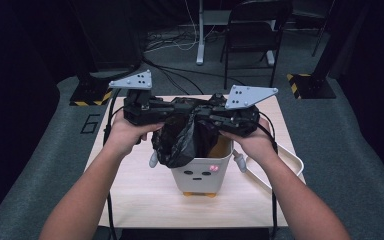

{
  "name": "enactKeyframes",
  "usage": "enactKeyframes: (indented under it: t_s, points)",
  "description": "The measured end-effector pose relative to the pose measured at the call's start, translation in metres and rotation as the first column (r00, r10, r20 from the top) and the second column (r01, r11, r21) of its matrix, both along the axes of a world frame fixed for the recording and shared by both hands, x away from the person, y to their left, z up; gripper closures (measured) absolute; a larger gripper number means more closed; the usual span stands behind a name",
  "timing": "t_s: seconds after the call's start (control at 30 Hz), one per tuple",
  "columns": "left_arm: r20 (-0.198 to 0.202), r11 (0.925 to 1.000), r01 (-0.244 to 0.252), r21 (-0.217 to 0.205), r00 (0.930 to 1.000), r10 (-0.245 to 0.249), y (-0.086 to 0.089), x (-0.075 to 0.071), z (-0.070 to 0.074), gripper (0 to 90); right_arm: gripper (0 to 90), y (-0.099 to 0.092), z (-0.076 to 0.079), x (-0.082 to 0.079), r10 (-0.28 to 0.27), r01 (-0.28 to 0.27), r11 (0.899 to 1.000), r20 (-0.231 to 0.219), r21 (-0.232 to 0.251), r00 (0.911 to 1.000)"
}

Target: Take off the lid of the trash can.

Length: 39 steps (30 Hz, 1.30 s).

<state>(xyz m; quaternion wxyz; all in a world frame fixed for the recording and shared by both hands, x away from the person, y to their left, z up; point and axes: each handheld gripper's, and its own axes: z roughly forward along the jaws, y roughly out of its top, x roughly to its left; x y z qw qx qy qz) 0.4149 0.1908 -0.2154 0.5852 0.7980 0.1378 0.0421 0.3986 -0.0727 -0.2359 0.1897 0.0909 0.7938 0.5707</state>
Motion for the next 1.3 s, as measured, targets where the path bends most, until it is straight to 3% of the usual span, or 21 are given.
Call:
enactKeyframes:
  t_s: [0.17, 0.5, 0.63, 0.83, 0.9, 1.03, 1.3]
  points:
    - [-0.015, 0.9997, 0.018, 0.019, 0.9997, -0.018, -0.001, 0.001, -0.005, 90.0, 89.9, -0.001, -0.001, 0.003, -0.003, 0.003, 1.0, -0.01, -0.01, 0.9999]
    - [-0.051, 0.9989, 0.043, -0.02, 0.9977, -0.044, 0.0, 0.007, -0.019, 89.3, 90.0, 0.007, -0.005, 0.005, 0.002, -0.003, 0.999, -0.023, -0.035, 0.9997]
    - [-0.087, 0.9972, 0.066, -0.035, 0.9938, -0.069, 0.002, 0.01, -0.024, 74.9, 90.0, 0.009, -0.006, 0.007, -0.007, 0.006, 0.999, -0.02, -0.052, 0.9998]
    - [-0.053, 0.9999, 0.013, 0.01, 0.9985, -0.013, -0.002, 0.007, -0.027, 51.8, 90.0, 0.009, -0.006, 0.009, -0.013, 0.012, 0.999, -0.022, -0.051, 0.9997]
    - [-0.053, 0.9999, 0.005, 0.015, 0.9986, -0.004, -0.004, 0.007, -0.029, 50.7, 90.0, 0.011, -0.006, 0.008, -0.012, 0.011, 0.998, -0.017, -0.054, 0.9998]
    - [-0.046, 0.9992, 0.006, 0.04, 0.999, -0.004, -0.007, 0.007, -0.032, 53.4, 90.0, 0.012, -0.006, 0.006, -0.009, 0.008, 0.998, -0.015, -0.057, 0.9999]
    - [-0.01, 0.9968, -0.013, 0.079, 0.9999, 0.014, -0.008, 0.007, -0.036, 75.4, 90.0, 0.011, -0.007, 0.007, -0.014, 0.013, 0.998, -0.018, -0.054, 0.9997]
